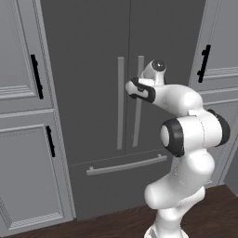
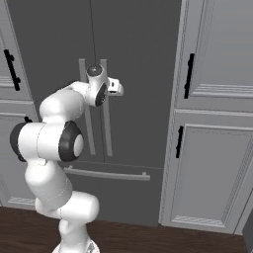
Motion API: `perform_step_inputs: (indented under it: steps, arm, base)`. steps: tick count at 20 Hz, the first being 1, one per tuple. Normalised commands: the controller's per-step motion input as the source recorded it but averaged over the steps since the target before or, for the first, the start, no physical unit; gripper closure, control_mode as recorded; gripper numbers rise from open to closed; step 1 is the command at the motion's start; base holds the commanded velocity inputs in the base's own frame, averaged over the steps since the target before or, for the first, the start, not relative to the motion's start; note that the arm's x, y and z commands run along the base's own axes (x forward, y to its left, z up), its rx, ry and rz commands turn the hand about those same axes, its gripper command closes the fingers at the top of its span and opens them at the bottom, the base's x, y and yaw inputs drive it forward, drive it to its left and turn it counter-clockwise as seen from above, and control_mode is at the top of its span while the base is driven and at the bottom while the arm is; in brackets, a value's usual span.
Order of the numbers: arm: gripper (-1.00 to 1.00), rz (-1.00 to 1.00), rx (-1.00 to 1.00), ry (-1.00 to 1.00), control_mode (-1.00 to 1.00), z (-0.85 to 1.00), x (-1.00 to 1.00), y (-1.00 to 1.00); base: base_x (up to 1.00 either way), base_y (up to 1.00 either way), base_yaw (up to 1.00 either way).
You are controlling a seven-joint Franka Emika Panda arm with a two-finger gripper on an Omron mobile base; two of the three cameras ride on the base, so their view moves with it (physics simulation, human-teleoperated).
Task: Take the strawberry from the fridge and place it on top of the pancake, located on the dining counter.
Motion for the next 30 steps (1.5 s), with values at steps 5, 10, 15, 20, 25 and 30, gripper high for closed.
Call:
perform_step_inputs:
  steps: [5, 10, 15, 20, 25, 30]
  arm:
    - [-1.0, 0.0, 0.0, -0.18, -1.0, -0.09, 0.22, 0.0]
    - [-1.0, 0.0, 0.0, -0.19, -1.0, -0.1, 0.18, 0.0]
    - [1.0, 0.0, 0.0, -0.06, -1.0, 0.0, 0.38, 0.0]
    - [1.0, 0.0, 0.0, 0.03, -1.0, 0.0, 0.18, -0.06]
    - [1.0, -0.02, 0.0, 0.04, -1.0, 0.0, -0.32, -0.25]
    - [1.0, -0.05, 0.01, 0.05, -1.0, 0.0, -0.86, -0.61]
  base:
    - [0.0, 0.0, 0.0]
    - [0.0, 0.0, 0.0]
    - [0.0, 0.0, 0.0]
    - [0.0, 0.0, 0.0]
    - [0.0, 0.0, 0.0]
    - [0.0, 0.0, 0.0]
